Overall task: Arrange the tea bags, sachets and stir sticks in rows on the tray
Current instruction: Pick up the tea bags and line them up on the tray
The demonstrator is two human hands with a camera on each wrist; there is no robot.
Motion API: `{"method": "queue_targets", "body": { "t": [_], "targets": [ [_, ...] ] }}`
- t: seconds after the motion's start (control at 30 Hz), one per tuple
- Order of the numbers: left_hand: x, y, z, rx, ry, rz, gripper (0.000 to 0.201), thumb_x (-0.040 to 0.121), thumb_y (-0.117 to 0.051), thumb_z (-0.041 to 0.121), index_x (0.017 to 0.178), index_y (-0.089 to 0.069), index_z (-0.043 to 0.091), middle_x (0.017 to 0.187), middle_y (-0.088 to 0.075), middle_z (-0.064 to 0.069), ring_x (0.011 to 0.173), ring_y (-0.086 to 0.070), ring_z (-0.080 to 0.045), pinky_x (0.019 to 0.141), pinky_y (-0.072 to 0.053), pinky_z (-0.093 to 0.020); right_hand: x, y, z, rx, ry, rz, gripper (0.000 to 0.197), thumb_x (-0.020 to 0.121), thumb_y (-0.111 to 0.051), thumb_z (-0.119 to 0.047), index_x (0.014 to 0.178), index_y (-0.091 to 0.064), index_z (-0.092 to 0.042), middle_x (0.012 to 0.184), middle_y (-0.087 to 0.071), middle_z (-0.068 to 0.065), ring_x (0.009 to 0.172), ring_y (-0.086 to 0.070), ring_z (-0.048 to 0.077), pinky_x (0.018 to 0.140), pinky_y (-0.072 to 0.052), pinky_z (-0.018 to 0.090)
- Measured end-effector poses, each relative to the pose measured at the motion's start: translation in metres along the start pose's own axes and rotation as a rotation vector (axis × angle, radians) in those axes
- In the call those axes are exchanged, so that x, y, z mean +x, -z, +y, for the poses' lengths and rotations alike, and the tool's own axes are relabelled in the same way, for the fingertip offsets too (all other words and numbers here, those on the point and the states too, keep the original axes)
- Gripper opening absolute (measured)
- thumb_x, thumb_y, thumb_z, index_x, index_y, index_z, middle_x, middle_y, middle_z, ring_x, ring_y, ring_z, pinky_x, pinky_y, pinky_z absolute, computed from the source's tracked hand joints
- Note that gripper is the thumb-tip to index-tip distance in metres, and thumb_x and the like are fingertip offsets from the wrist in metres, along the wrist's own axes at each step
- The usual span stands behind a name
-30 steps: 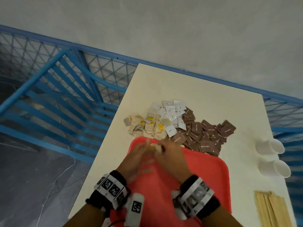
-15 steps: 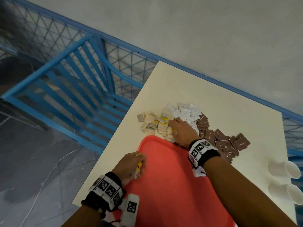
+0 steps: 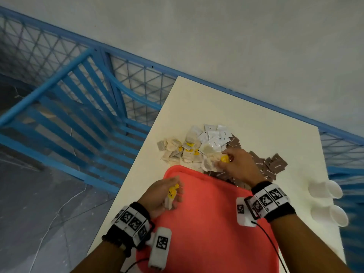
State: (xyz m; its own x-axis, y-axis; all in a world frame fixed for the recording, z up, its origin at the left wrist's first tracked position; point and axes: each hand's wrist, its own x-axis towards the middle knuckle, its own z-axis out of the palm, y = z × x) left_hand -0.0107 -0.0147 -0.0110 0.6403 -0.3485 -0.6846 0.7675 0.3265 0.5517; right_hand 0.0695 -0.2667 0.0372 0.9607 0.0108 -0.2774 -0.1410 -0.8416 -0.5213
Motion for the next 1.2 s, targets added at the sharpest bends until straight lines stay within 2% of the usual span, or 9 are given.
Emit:
{"method": "queue_targets", "body": {
  "t": [0.17, 0.27, 0.43, 0.6, 0.77, 0.87, 0.93, 1.07, 1.2],
  "targets": [
    [-0.004, -0.034, -0.004, -0.023, 0.063, -0.221, 0.063, 0.092, -0.049, 0.062, 0.113, -0.069, 0.006, 0.103, -0.070, -0.013, 0.090, -0.070, -0.024, 0.063, -0.057, -0.035, -0.057, 0.007, -0.020, 0.171, 0.007, -0.298, 0.024, 0.072, -0.086, -0.034, 0.085, -0.075, -0.017, 0.073, -0.068, -0.003, 0.063, -0.058, 0.011, 0.063, -0.046, 0.030],
    [-0.017, -0.053, -0.016, 0.001, 0.048, -0.341, 0.065, 0.092, -0.050, 0.059, 0.131, -0.060, 0.008, 0.112, -0.068, -0.012, 0.105, -0.066, -0.027, 0.073, -0.061, -0.039, -0.086, -0.006, -0.024, 0.243, 0.097, -0.385, 0.029, 0.069, -0.088, -0.031, 0.092, -0.074, -0.019, 0.077, -0.072, -0.003, 0.065, -0.063, 0.013, 0.067, -0.054, 0.029],
    [-0.034, -0.067, -0.040, -0.029, -0.069, -0.216, 0.049, 0.094, -0.062, 0.025, 0.131, -0.049, -0.005, 0.088, -0.065, -0.013, 0.068, -0.066, -0.018, 0.052, -0.055, -0.027, -0.127, -0.012, -0.014, 0.544, 0.060, -0.232, 0.031, 0.073, -0.086, -0.013, 0.098, -0.067, -0.010, 0.079, -0.064, 0.001, 0.061, -0.058, 0.004, 0.059, -0.048, 0.020],
    [-0.057, -0.081, -0.055, -0.087, -0.122, -0.165, 0.021, 0.090, -0.063, 0.018, 0.104, -0.053, 0.006, 0.076, -0.060, -0.023, 0.049, -0.061, -0.020, 0.038, -0.050, -0.024, -0.155, -0.015, 0.009, 0.711, 0.026, -0.206, 0.014, 0.082, -0.077, -0.007, 0.095, -0.071, -0.008, 0.074, -0.065, 0.001, 0.059, -0.053, 0.004, 0.056, -0.043, 0.015],
    [-0.077, -0.091, -0.075, -0.149, -0.144, -0.212, 0.060, 0.054, -0.098, 0.020, 0.102, -0.062, 0.012, 0.081, -0.060, -0.019, 0.056, -0.061, -0.027, 0.034, -0.045, -0.022, -0.174, -0.002, 0.022, 0.805, 0.035, -0.186, 0.007, 0.087, -0.071, -0.004, 0.088, -0.072, -0.010, 0.065, -0.062, -0.001, 0.059, -0.053, 0.007, 0.056, -0.042, 0.017],
    [-0.086, -0.100, -0.080, -0.128, -0.170, -0.259, 0.061, 0.052, -0.098, 0.019, 0.108, -0.072, 0.018, 0.081, -0.062, -0.018, 0.058, -0.062, -0.026, 0.034, -0.045, -0.022, -0.181, 0.010, 0.022, 0.802, 0.089, -0.191, 0.008, 0.092, -0.064, -0.004, 0.087, -0.068, -0.009, 0.069, -0.063, 0.004, 0.066, -0.055, 0.015, 0.058, -0.041, 0.024],
    [-0.089, -0.107, -0.081, -0.102, -0.178, -0.248, 0.051, 0.049, -0.100, 0.023, 0.094, -0.076, 0.021, 0.077, -0.062, -0.016, 0.057, -0.062, -0.024, 0.034, -0.044, -0.021, -0.184, 0.017, 0.020, 0.811, 0.142, -0.167, 0.008, 0.095, -0.060, -0.004, 0.090, -0.066, -0.003, 0.068, -0.062, 0.003, 0.061, -0.056, 0.006, 0.057, -0.042, 0.017],
    [-0.092, -0.112, -0.082, 0.064, -0.228, -0.242, 0.038, 0.062, -0.094, 0.031, 0.085, -0.068, 0.018, 0.073, -0.061, -0.012, 0.055, -0.061, -0.023, 0.035, -0.042, -0.020, -0.186, 0.023, 0.011, 0.813, 0.262, -0.001, 0.009, 0.097, -0.057, -0.004, 0.093, -0.065, -0.007, 0.074, -0.062, -0.007, 0.061, -0.054, -0.001, 0.059, -0.043, 0.013],
    [-0.098, -0.107, -0.078, 0.228, -0.275, -0.223, 0.021, 0.079, -0.081, 0.017, 0.089, -0.064, 0.011, 0.076, -0.061, -0.015, 0.056, -0.061, -0.024, 0.036, -0.044, -0.021, -0.186, 0.029, 0.008, 0.798, 0.365, 0.153, 0.016, 0.098, -0.058, -0.008, 0.101, -0.064, -0.022, 0.091, -0.068, 0.000, 0.075, -0.061, 0.011, 0.067, -0.053, 0.032]
  ]
}}
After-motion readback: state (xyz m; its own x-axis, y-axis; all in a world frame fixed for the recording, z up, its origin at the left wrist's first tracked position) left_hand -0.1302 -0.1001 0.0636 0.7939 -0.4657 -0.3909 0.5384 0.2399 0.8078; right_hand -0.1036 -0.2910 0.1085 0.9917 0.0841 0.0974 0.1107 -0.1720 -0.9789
